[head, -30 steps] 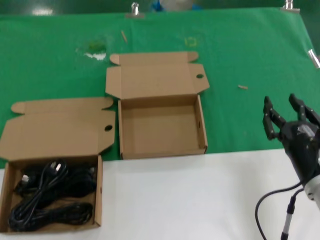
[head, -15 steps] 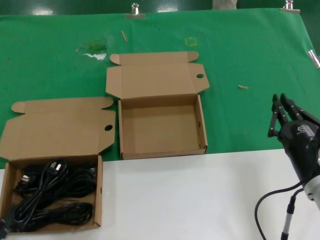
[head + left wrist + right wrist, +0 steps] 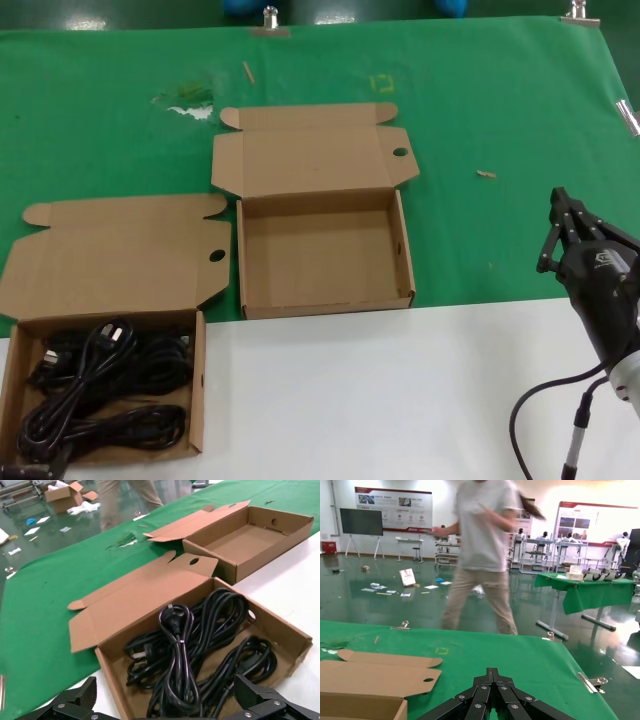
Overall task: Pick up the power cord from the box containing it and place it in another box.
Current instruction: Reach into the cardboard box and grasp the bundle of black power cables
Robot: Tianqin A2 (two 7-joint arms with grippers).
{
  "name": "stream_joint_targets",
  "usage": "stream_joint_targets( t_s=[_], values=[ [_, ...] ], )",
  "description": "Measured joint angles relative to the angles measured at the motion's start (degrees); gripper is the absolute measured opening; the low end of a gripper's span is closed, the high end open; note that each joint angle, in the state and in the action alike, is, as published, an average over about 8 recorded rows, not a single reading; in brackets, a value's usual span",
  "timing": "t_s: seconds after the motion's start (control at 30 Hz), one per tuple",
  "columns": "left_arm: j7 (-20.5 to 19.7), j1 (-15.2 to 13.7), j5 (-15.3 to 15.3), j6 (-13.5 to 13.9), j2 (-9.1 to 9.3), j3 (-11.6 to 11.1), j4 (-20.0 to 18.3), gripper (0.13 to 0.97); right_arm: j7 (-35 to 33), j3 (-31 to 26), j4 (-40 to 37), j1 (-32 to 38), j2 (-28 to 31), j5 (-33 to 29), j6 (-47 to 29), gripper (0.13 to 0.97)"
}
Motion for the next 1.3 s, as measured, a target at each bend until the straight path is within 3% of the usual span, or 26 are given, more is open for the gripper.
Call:
stream_joint_targets(
  t_s=[0.33, 0.6, 0.73, 0.83, 1.03, 1.3],
  values=[
    [-1.4, 0.8, -0.2, 0.2, -0.61, -0.3, 0.8, 0.943, 0.0, 0.0, 0.0, 0.0, 0.0, 0.0, 0.0, 0.138],
    [-2.0, 0.6, -0.3, 0.6, -1.09, 0.0, 1.3, 0.853, 0.0, 0.0, 0.0, 0.0, 0.0, 0.0, 0.0, 0.138],
    [-2.7, 0.6, -0.3, 0.6, -1.38, 0.2, 1.4, 0.853, 0.0, 0.0, 0.0, 0.0, 0.0, 0.0, 0.0, 0.138],
    [-3.2, 0.5, -0.3, 0.6, -1.46, 0.5, 1.4, 0.795, 0.0, 0.0, 0.0, 0.0, 0.0, 0.0, 0.0, 0.138],
    [-4.9, -0.6, 1.5, -1.9, -0.76, 3.7, 0.6, 0.698, 0.0, 0.0, 0.0, 0.0, 0.0, 0.0, 0.0, 0.138],
    [-7.5, -1.5, 4.5, -6.4, 0.07, 8.2, -0.9, 0.484, 0.0, 0.0, 0.0, 0.0, 0.0, 0.0, 0.0, 0.138]
  ],
)
